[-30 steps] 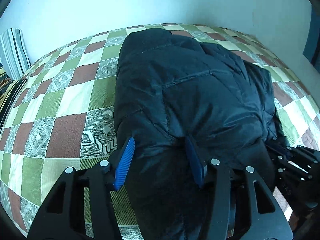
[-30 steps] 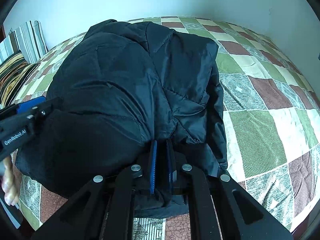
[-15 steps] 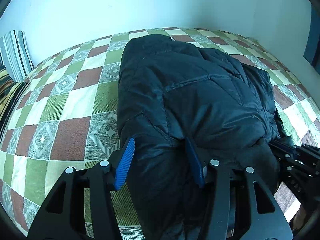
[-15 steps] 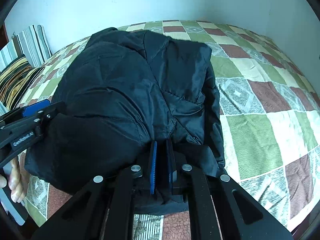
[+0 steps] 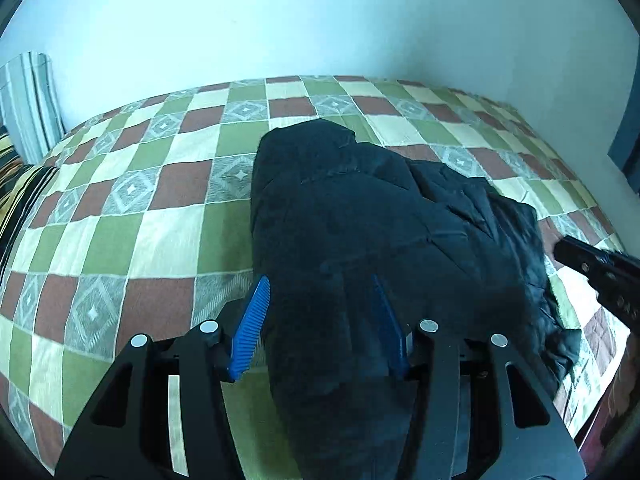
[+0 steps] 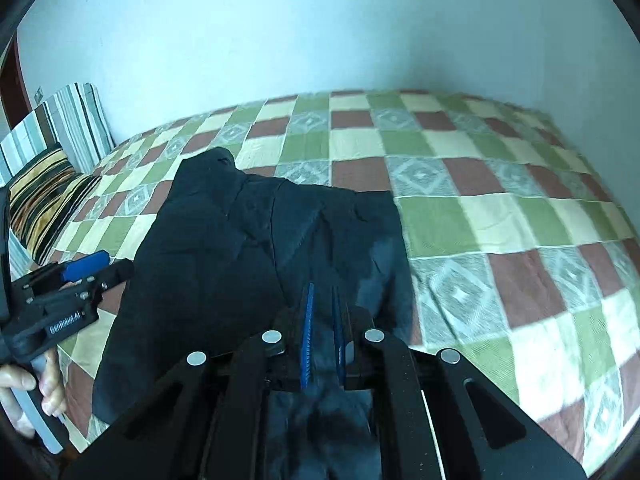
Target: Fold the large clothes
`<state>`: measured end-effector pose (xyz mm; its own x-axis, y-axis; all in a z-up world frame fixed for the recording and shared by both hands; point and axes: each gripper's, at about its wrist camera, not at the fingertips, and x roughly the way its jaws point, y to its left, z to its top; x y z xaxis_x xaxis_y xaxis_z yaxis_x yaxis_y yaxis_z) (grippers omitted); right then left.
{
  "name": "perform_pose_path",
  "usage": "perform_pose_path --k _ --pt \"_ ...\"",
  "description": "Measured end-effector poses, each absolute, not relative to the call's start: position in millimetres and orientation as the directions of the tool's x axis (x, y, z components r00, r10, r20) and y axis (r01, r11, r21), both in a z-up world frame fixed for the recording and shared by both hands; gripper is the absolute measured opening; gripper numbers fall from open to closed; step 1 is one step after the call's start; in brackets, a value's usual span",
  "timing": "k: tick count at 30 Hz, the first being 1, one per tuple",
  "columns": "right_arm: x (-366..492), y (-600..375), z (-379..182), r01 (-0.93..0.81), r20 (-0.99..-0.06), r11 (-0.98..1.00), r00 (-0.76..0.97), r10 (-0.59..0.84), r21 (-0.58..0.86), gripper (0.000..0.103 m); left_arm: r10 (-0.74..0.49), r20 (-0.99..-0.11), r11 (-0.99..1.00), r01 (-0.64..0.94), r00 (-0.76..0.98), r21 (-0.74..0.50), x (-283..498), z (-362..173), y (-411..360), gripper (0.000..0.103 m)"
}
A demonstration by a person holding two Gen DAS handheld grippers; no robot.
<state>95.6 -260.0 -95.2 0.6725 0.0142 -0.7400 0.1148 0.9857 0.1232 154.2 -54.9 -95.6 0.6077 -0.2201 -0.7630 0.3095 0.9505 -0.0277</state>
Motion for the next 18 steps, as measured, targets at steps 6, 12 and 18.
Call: perform_pose_path --k 6,12,18 --pt "134.6 -270.2 -129.7 0.139 -0.808 0.983 0.589 0.013 0.118 0.009 -0.172 -0.814 0.947 0.32 0.556 0.018 175.6 -119.8 -67.9 0.053" --pt "149.7 -270.6 -168.8 0.152 -0.862 0.979 0.505 0.044 0.139 0.009 -0.112 -0.816 0.94 0.327 0.567 0.098 181.9 -139.9 -80.3 0.053" --pt "153.6 -270.5 -189.4 0.166 -0.865 0.974 0.499 0.051 0.153 0.005 -0.125 -0.827 0.942 0.328 0.548 0.075 188.7 -153.7 -79.8 0.053"
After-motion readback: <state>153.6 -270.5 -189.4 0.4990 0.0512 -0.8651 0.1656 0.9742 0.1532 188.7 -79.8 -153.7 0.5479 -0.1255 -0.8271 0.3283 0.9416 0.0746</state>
